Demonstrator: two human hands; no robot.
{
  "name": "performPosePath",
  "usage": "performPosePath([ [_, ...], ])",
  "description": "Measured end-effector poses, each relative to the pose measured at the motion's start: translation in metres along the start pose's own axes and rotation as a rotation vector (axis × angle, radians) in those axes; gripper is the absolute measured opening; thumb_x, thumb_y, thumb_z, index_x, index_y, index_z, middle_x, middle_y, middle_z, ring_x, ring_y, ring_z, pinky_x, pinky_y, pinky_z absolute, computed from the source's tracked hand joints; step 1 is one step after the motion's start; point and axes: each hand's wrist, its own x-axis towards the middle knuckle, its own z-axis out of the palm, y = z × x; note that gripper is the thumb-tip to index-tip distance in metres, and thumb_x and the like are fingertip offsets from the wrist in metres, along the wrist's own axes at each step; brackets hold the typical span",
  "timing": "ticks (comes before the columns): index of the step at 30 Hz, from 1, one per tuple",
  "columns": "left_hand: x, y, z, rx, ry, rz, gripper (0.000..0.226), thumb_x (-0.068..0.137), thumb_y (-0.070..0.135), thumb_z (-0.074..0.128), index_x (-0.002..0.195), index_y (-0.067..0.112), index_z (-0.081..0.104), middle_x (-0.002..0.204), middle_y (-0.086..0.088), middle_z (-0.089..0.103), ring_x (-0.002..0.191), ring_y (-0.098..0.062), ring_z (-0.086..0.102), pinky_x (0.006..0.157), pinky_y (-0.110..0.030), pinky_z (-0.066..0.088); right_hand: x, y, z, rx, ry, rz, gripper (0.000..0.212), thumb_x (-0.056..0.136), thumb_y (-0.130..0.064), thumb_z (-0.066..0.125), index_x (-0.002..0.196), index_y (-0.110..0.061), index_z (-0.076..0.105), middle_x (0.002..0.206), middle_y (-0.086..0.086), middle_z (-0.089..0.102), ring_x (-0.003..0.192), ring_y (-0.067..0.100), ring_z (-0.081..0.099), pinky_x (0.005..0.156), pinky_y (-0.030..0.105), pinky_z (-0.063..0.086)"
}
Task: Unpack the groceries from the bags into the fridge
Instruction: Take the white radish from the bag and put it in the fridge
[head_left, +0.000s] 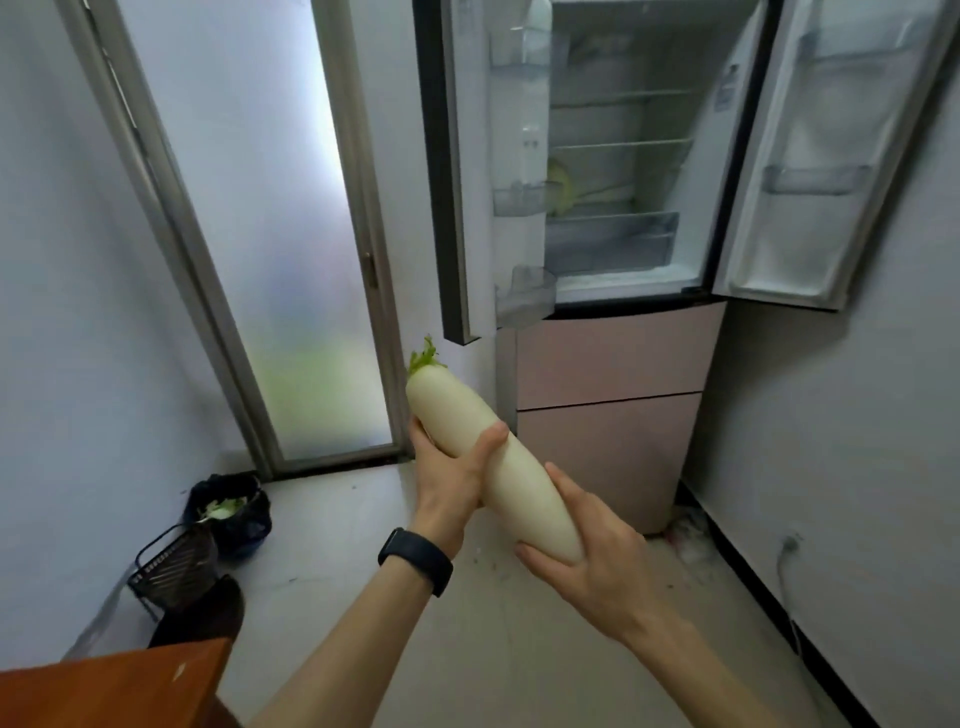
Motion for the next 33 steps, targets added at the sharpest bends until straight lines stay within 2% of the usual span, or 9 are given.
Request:
performPosePath([
  [4, 0.076, 0.003, 0.056, -0.025, -0.069, 0.023, 0.094, 0.075, 0.033, 0.084, 0.144, 0.041, 0.021, 0.122, 0.003, 0.054, 0.103, -0.022, 0.062, 0.072, -0.052, 0.061, 0.076, 0.040, -0.020, -0.103, 0.063, 0.014, 0.092, 0.073, -0.076, 0.059, 0.152, -0.051, 0.019, 0.128, -0.019, 0.059, 0.100, 0.006, 0.062, 0.077, 0.034, 0.056],
  [7, 0.134, 0.009, 0.095, -0.020, -0.121, 0.039, 0.090, 0.076, 0.033, 0.082, 0.143, 0.039, 0.021, 0.122, 0.001, 0.055, 0.103, -0.023, 0.063, 0.069, -0.046, 0.062, 0.132, 0.068, -0.032, -0.148, 0.081, 0.011, 0.091, 0.075, -0.075, 0.060, 0.153, -0.050, 0.019, 0.130, -0.017, 0.059, 0.100, 0.006, 0.061, 0.076, 0.032, 0.056],
  [10, 0.188, 0.017, 0.141, -0.015, -0.188, 0.052, 0.090, 0.077, 0.033, 0.083, 0.143, 0.037, 0.022, 0.121, 0.000, 0.056, 0.102, -0.023, 0.064, 0.064, -0.041, 0.061, 0.183, 0.096, -0.047, -0.171, 0.143, 0.049, 0.092, 0.075, -0.076, 0.060, 0.152, -0.055, 0.014, 0.132, -0.018, 0.059, 0.102, 0.007, 0.062, 0.078, 0.036, 0.057],
  [15, 0.255, 0.025, 0.225, 0.027, -0.306, 0.082, 0.094, 0.076, 0.035, 0.083, 0.145, 0.041, 0.019, 0.121, 0.005, 0.057, 0.102, -0.019, 0.065, 0.071, -0.048, 0.062, 0.246, 0.146, -0.078, -0.140, 0.284, 0.116, 0.091, 0.072, -0.073, 0.064, 0.151, -0.049, 0.026, 0.129, -0.017, 0.061, 0.100, 0.006, 0.061, 0.079, 0.034, 0.057],
  [19, 0.306, 0.025, 0.292, 0.029, -0.358, 0.101, 0.093, 0.075, 0.036, 0.083, 0.145, 0.041, 0.021, 0.121, 0.007, 0.057, 0.102, -0.017, 0.065, 0.066, -0.043, 0.062, 0.295, 0.193, -0.104, -0.127, 0.320, 0.159, 0.092, 0.072, -0.070, 0.070, 0.149, -0.054, 0.023, 0.134, -0.018, 0.057, 0.107, 0.007, 0.060, 0.086, 0.038, 0.056],
  [24, 0.372, 0.014, 0.369, 0.021, -0.356, 0.107, 0.095, 0.074, 0.039, 0.084, 0.145, 0.039, 0.021, 0.123, 0.004, 0.056, 0.102, -0.019, 0.065, 0.066, -0.045, 0.062, 0.366, 0.259, -0.133, -0.163, 0.332, 0.154, 0.092, 0.068, -0.078, 0.063, 0.148, -0.057, 0.021, 0.132, -0.016, 0.060, 0.109, 0.012, 0.061, 0.088, 0.039, 0.055],
  [27, 0.414, 0.007, 0.414, 0.018, -0.313, 0.125, 0.094, 0.074, 0.039, 0.083, 0.145, 0.036, 0.022, 0.123, 0.002, 0.056, 0.102, -0.020, 0.065, 0.071, -0.046, 0.062, 0.412, 0.301, -0.151, -0.167, 0.302, 0.130, 0.091, 0.072, -0.075, 0.066, 0.149, -0.053, 0.023, 0.128, -0.016, 0.060, 0.104, 0.009, 0.060, 0.084, 0.032, 0.052],
  [31, 0.464, 0.006, 0.471, -0.001, -0.260, 0.120, 0.090, 0.077, 0.035, 0.081, 0.145, 0.034, 0.023, 0.118, 0.004, 0.057, 0.097, -0.017, 0.065, 0.060, -0.035, 0.060, 0.479, 0.352, -0.176, -0.177, 0.219, 0.103, 0.093, 0.076, -0.072, 0.066, 0.153, -0.047, 0.021, 0.131, -0.015, 0.055, 0.097, 0.003, 0.050, 0.075, 0.023, 0.041],
  [33, 0.488, 0.006, 0.497, -0.014, -0.255, 0.096, 0.089, 0.078, 0.035, 0.081, 0.145, 0.035, 0.023, 0.118, 0.003, 0.058, 0.097, -0.019, 0.066, 0.060, -0.038, 0.061, 0.508, 0.375, -0.188, -0.172, 0.183, 0.097, 0.094, 0.076, -0.073, 0.065, 0.154, -0.046, 0.019, 0.136, -0.015, 0.051, 0.098, 0.002, 0.047, 0.075, 0.022, 0.039],
])
